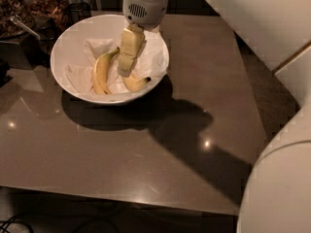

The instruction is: Pick banana from white bowl

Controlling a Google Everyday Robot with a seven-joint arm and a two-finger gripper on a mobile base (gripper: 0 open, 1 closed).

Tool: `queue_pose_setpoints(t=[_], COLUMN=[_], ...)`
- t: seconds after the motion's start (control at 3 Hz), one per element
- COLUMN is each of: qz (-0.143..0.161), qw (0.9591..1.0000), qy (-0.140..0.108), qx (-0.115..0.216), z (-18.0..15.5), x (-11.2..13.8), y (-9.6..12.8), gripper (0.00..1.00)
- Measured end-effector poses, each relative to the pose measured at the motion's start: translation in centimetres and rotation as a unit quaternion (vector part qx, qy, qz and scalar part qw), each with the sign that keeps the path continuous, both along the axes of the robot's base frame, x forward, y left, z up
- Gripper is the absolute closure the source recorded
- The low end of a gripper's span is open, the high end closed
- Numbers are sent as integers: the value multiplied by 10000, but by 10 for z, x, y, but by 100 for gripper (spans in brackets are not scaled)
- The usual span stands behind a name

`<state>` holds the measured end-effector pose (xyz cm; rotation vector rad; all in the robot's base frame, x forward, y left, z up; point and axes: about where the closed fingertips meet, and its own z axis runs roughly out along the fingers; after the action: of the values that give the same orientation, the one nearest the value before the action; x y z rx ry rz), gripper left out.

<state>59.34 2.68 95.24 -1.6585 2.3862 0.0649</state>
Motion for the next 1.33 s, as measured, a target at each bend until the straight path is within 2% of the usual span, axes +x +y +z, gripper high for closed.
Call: queue_pose_setpoints(t=[0.33, 1.33], qz=[-55, -244], qw=[9998, 9966], qy=[206, 783], qx=[31, 82], z=[-16, -65], x=[9, 26], y=[9, 25], gripper=[7, 24])
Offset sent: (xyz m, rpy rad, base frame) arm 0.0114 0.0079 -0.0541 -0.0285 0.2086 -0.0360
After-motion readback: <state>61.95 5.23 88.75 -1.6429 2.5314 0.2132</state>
